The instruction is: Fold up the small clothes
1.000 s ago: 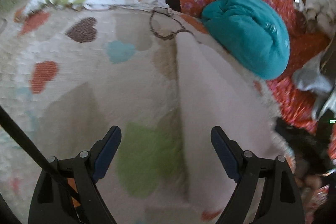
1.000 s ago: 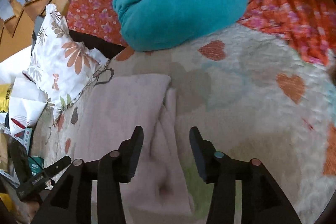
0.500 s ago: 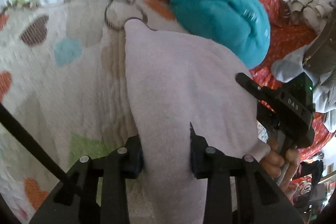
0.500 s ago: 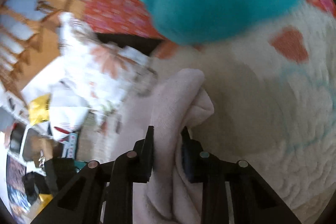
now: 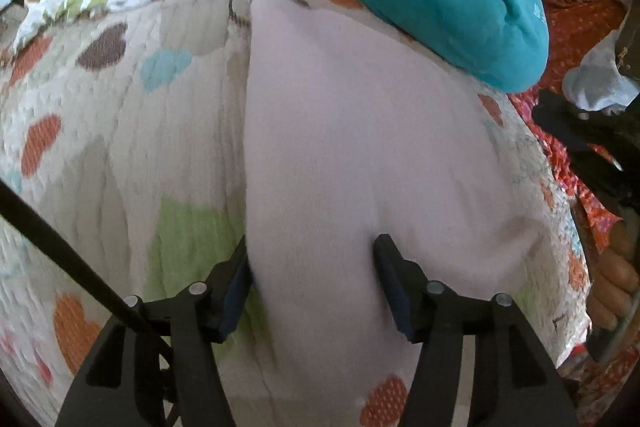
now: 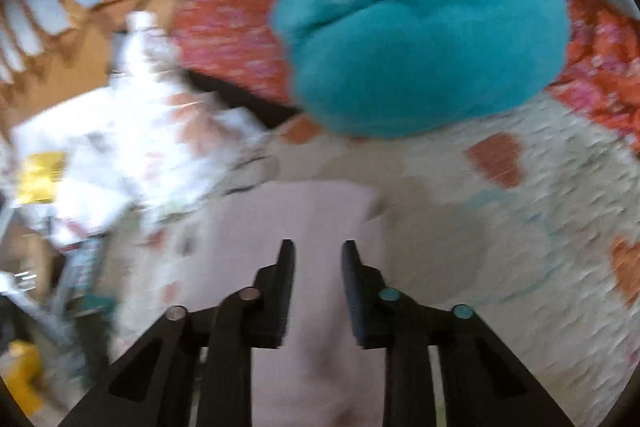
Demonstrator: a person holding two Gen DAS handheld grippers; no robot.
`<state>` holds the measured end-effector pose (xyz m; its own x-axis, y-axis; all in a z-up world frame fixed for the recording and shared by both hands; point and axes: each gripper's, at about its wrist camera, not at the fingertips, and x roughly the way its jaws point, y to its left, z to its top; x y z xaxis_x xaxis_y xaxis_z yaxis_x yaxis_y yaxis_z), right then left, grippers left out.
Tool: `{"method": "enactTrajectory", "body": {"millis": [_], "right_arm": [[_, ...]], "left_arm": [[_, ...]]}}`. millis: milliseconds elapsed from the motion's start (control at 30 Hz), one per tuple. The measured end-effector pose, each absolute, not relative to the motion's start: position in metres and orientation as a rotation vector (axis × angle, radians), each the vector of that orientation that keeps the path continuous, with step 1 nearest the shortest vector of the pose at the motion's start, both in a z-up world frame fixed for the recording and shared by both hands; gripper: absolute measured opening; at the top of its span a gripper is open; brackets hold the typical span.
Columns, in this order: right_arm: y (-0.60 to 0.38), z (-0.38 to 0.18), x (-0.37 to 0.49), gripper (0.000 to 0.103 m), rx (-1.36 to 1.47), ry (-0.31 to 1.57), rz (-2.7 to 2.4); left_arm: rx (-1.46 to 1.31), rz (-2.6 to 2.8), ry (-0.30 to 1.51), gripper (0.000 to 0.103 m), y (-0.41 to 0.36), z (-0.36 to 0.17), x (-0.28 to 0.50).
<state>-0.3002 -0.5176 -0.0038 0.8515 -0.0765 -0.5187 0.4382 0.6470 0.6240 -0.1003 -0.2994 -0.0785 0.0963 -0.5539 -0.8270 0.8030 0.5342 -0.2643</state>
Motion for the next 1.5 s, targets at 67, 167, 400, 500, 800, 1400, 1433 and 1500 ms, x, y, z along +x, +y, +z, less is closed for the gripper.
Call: {"method": "enactTrajectory", "body": {"millis": [67, 167, 400, 500, 800, 1400, 1433, 1500], "right_arm": [[-0.507, -0.014, -0.295, 0.02, 0.87, 0.521, -0.242], [-0.493, -0.051, -0.288, 0.019, 0.886, 0.739, -0.266], [-0.497, -0.069, -0.333, 0.008, 0.84, 0.891, -0.525], [-0.507, -0.06, -0.346, 0.01, 0.895, 0.789, -0.529], [-0.478, -0.027, -0.294, 0.01, 0.7, 0.617, -0.403], [-0.443, -0.023, -0.249, 0.011, 0.762, 0.593, -0.229], [-0.439, -0.026, -0.237, 0.011, 0.796, 0.589, -0.186], [-0.432, -0.033, -0.219, 0.011, 0.826, 0.59, -0.127]], "left_arm": [[0.287, -1.018, 1.064, 0.059, -0.293, -0.083, -0.108], [0.324, -1.002, 1.036, 0.06, -0.288, -0.084, -0.12], [0.34, -1.003, 1.084, 0.059, -0.269, -0.076, -0.132], [0.338, -1.005, 1.083, 0.059, -0.252, -0.071, -0.136], [0.39, -0.86, 0.935, 0.062, -0.21, -0.067, -0.146], [0.425, -0.783, 0.931, 0.093, -0.198, -0.099, -0.142], [0.426, -0.782, 0.927, 0.094, -0.198, -0.099, -0.142], [0.43, -0.769, 0.916, 0.1, -0.199, -0.101, -0.142]]}}
